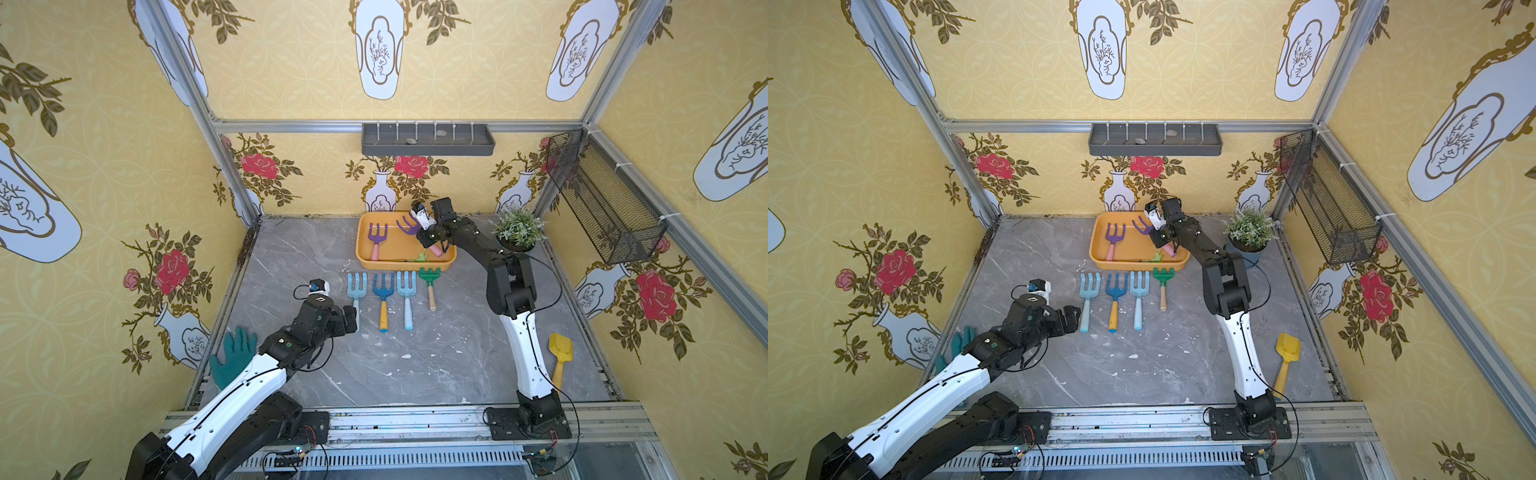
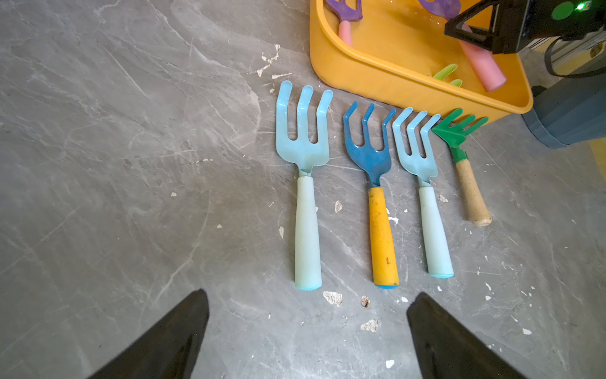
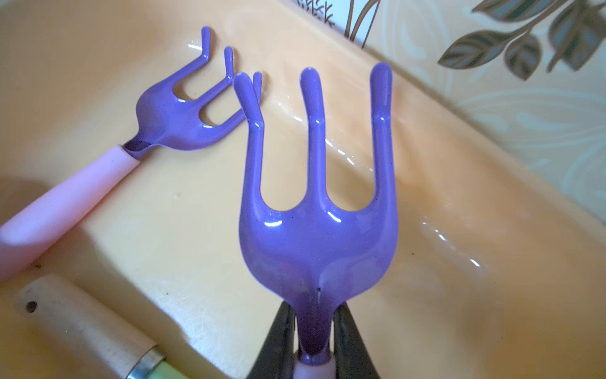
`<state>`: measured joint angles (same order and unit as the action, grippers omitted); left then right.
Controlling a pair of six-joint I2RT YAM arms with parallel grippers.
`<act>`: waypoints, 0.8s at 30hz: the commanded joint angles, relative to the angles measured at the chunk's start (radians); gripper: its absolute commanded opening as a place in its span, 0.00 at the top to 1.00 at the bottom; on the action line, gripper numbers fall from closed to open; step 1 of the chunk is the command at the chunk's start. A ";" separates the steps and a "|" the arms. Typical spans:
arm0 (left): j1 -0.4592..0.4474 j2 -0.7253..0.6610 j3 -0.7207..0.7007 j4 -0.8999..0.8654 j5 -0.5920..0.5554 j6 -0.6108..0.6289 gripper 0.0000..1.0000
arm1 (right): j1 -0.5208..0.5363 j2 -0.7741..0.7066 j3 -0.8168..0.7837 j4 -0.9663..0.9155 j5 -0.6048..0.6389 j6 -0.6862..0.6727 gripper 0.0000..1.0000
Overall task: Take the hand rake out of the storage box
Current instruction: Pick up the rake from the storage box.
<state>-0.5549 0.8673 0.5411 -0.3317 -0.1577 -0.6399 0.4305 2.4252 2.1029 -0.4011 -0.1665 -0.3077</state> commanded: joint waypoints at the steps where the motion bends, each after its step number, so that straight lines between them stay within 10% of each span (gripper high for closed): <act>1: 0.001 -0.010 -0.010 -0.009 0.000 -0.015 0.00 | 0.005 -0.058 -0.040 0.083 0.037 0.047 0.98; 12: 0.001 -0.147 -0.067 -0.049 0.027 -0.040 0.00 | 0.037 -0.386 -0.295 0.102 0.129 0.286 1.00; 24: -0.042 -0.152 -0.076 -0.033 0.054 -0.083 0.00 | 0.340 -0.971 -1.056 0.092 0.441 0.881 1.00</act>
<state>-0.5812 0.7086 0.4740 -0.3767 -0.1070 -0.7094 0.6956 1.5234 1.1198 -0.3164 0.1452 0.3710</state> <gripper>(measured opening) 0.999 0.198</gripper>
